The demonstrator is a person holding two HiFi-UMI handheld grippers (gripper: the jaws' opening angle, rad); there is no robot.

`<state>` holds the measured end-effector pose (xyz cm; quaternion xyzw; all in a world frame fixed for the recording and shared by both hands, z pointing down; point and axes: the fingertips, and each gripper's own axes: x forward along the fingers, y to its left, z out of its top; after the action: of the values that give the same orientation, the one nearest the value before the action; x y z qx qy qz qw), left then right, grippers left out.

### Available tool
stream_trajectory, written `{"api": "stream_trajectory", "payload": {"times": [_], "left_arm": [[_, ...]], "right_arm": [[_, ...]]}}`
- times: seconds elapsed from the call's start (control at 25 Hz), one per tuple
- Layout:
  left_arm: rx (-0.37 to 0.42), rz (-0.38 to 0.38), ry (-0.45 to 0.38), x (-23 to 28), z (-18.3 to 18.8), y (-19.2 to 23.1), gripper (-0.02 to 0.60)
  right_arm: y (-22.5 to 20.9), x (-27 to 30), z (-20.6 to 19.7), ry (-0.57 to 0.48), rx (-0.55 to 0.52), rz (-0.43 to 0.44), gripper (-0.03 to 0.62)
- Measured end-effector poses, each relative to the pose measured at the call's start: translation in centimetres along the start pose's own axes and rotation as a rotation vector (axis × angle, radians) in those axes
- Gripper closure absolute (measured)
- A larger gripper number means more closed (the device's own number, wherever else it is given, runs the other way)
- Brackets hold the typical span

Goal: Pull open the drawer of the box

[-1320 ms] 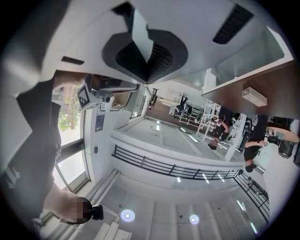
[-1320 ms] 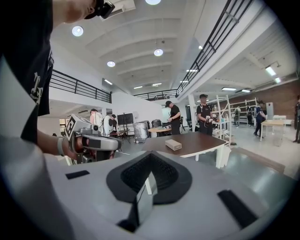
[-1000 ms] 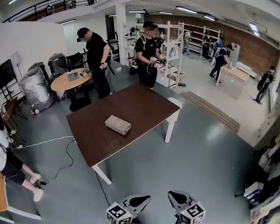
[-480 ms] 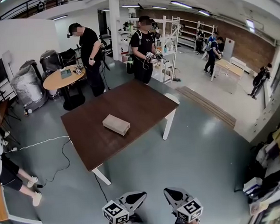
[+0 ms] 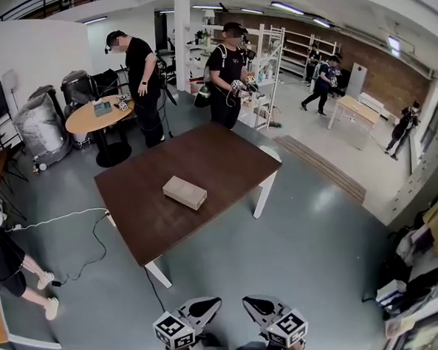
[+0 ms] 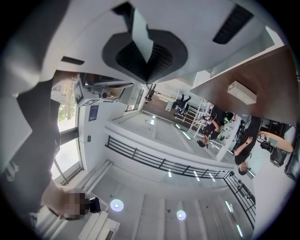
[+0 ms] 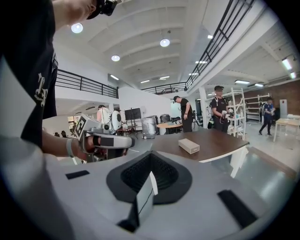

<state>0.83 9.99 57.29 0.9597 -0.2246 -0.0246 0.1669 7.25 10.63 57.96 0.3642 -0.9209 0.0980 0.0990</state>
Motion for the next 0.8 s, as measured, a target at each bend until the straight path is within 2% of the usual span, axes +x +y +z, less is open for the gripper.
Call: {"api": "stream_trajectory", "payload": {"times": [0.16,0.32,0.44,0.8], "left_arm": [[-0.009,0.013,-0.006,-1.6,0.3,0.7,0.577],[-0.008,0.011,-0.004,-2.0,0.1,0.9,0.577],[0.0,0.009,-0.007,-2.0,0.1,0.9,0.577],[-0.014,0.04,-0.018,-3.6,-0.1,2.1,0.577]], "right_arm": [[0.7,1.2,0.1,0.046,-0.015,-0.015,0.606],[1.1,1.7,0.3,0.02,-0.017,-0.002,0.606],[1.6,1.5,-0.1,0.041,-0.031,-0.002,0.606],[1.9,2.0,0.1,0.066,-0.043,-0.048,0.606]]}}
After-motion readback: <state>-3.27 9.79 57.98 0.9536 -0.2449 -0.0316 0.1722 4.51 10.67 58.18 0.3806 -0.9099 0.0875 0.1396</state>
